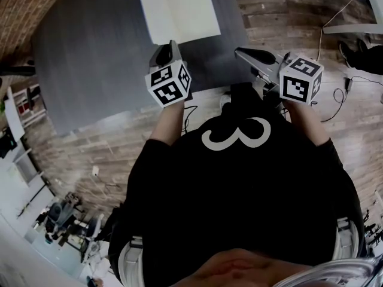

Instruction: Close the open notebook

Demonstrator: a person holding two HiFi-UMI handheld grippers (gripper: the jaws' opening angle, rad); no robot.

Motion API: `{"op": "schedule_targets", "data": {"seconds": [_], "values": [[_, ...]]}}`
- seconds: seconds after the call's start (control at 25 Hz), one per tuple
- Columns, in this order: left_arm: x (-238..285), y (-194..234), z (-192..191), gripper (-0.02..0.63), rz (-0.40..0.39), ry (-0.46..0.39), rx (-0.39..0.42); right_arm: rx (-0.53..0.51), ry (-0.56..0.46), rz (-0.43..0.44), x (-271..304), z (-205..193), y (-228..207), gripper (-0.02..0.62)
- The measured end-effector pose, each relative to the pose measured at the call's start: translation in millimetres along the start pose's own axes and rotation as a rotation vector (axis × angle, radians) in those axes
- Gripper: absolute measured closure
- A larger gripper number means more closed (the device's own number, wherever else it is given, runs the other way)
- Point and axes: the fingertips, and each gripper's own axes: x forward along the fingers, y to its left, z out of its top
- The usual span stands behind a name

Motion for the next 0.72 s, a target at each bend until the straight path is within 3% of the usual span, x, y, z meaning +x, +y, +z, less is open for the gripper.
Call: {"op": "schedule_targets", "data": {"seconds": [0.16,0.36,0.72], "values": [[2,-16,-2,0.558,0.006,0.003,0.113,0.001,-0.012,-0.007,-11,-4,2,0.594],[12,-37,-7,0.543,-0.026,0.021,0.198,0.022,-0.047,-0.015,-22,-11,-3,0.594],[29,-60,-22,0.519,-0.004,0.072,0.467,0.067,-0.076,-0.06,-43,-27,-11,0.594]]}}
